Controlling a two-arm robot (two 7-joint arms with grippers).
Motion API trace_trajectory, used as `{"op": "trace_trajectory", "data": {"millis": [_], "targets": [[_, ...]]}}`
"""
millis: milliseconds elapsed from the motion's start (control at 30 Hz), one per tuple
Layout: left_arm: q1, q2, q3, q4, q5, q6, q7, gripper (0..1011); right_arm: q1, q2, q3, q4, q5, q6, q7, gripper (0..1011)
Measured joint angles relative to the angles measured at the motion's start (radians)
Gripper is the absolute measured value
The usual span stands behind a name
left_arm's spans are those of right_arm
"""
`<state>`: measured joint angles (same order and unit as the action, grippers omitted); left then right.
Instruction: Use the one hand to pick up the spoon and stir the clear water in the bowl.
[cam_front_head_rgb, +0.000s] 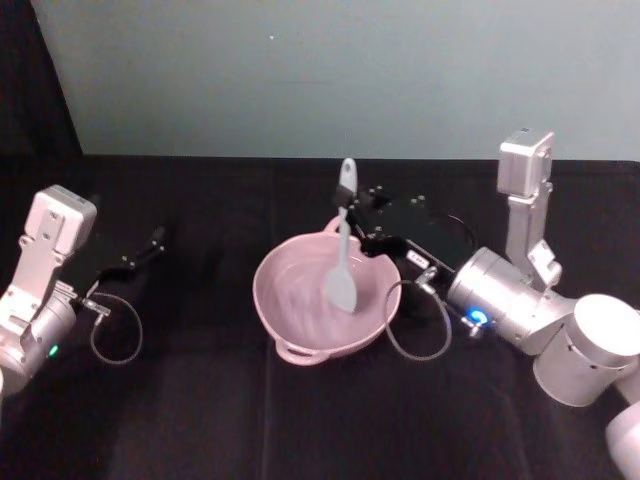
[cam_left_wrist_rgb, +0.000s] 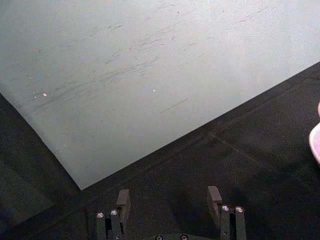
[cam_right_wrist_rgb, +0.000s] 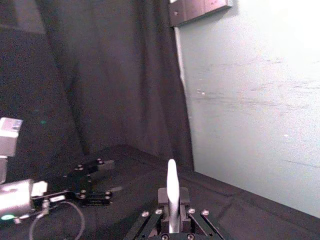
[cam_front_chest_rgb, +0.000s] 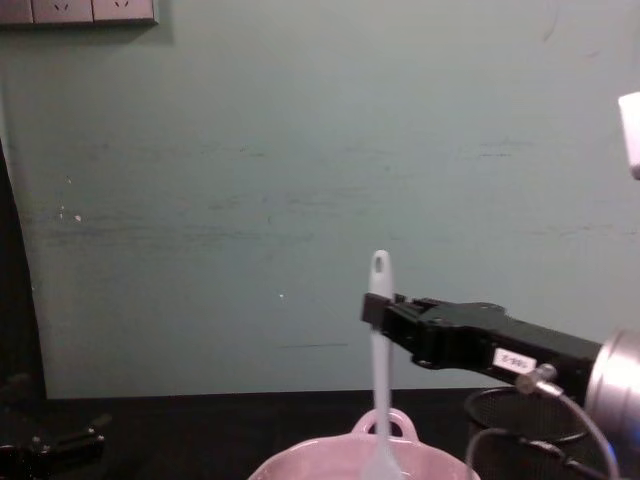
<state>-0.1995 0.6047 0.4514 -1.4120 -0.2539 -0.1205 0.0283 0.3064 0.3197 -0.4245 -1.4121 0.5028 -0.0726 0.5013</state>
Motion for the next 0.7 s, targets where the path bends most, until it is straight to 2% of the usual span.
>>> {"op": "trace_trajectory", "data": {"millis": [167, 300, 500, 700], "targets": [[0.000, 0.000, 0.000, 0.000, 0.000, 0.000, 0.000, 1011, 0.017, -0.024, -0.028, 0.017, 0.004, -0.001, 0.018, 125], [0.000, 0.000, 0.000, 0.000, 0.000, 0.000, 0.000, 1011, 0.045, -0.052, -0.045, 0.061, 0.008, -0.007, 0.028, 124], [0.000, 0.000, 0.000, 0.000, 0.000, 0.000, 0.000, 1011, 0.113, -0.105, -0.066, 0.170, 0.010, -0.025, 0.047, 124], [0.000, 0.000, 0.000, 0.000, 0.000, 0.000, 0.000, 1011, 0.164, -0.132, -0.072, 0.242, 0.002, -0.039, 0.054, 124]]}}
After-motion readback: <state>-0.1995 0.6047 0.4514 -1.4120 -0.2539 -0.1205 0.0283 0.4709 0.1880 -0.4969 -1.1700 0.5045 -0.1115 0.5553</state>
